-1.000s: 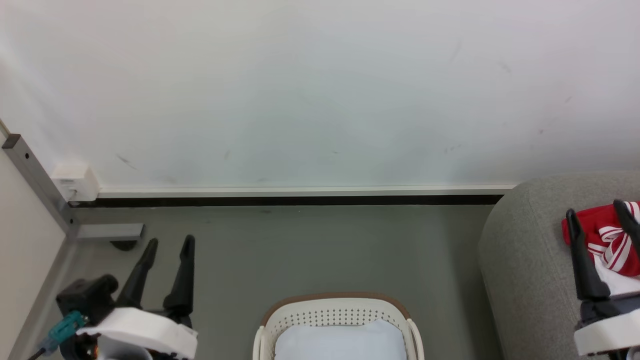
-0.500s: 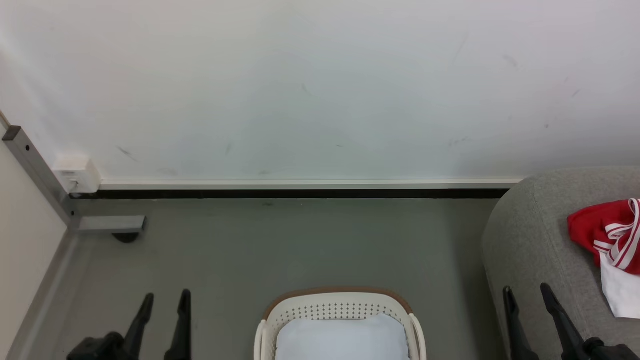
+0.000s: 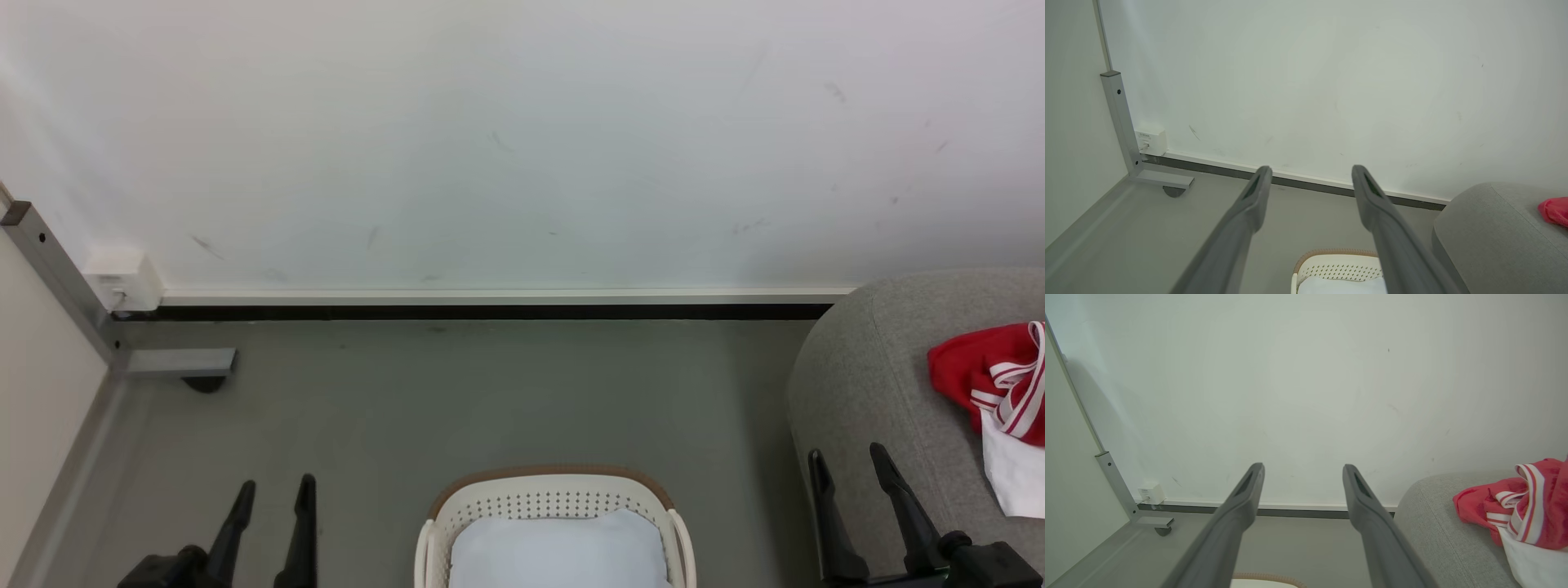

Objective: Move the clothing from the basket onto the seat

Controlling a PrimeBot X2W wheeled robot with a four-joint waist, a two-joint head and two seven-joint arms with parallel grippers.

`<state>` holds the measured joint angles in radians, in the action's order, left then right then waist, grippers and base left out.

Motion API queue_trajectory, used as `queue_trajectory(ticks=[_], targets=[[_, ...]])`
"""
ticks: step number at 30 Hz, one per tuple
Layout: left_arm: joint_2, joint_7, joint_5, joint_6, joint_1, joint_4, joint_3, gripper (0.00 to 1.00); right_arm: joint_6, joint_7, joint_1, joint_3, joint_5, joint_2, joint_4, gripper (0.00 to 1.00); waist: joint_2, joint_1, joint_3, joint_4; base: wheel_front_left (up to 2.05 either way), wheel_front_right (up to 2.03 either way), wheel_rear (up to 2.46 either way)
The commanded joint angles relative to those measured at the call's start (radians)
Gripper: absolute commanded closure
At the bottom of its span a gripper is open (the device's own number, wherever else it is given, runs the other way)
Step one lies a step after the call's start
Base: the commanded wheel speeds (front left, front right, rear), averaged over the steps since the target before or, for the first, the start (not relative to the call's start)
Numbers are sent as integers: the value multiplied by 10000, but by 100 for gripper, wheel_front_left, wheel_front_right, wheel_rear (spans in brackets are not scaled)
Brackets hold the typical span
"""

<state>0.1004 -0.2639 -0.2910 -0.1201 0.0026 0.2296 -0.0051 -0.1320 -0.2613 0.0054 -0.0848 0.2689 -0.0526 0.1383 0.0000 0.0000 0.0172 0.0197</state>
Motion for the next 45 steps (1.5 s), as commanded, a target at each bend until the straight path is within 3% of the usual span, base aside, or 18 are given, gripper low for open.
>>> queue_trajectory(ticks=[1, 12, 13, 45], targets=[[-36, -7, 131, -17, -83, 49, 50, 0, 26, -33, -62, 6, -91, 24, 45, 0, 0, 0, 4, 10, 0, 0, 0], [-142, -7, 218, -110, -141, 173, 110, 0, 27, -34, -84, 8, 77, 32, 180, 0, 0, 0, 4, 45, 0, 0, 0], [-191, 4, 177, -88, -47, 198, 119, 100, 0, 2, -4, -35, 28, 23, 191, 100, 0, 0, 5, 45, 0, 0, 0], [-346, 1394, -4707, 16, -409, 187, 494, 100, 6, 1003, -394, 226, 5324, -342, 594, 100, 0, 0, -35, -12, 0, 0, 0]])
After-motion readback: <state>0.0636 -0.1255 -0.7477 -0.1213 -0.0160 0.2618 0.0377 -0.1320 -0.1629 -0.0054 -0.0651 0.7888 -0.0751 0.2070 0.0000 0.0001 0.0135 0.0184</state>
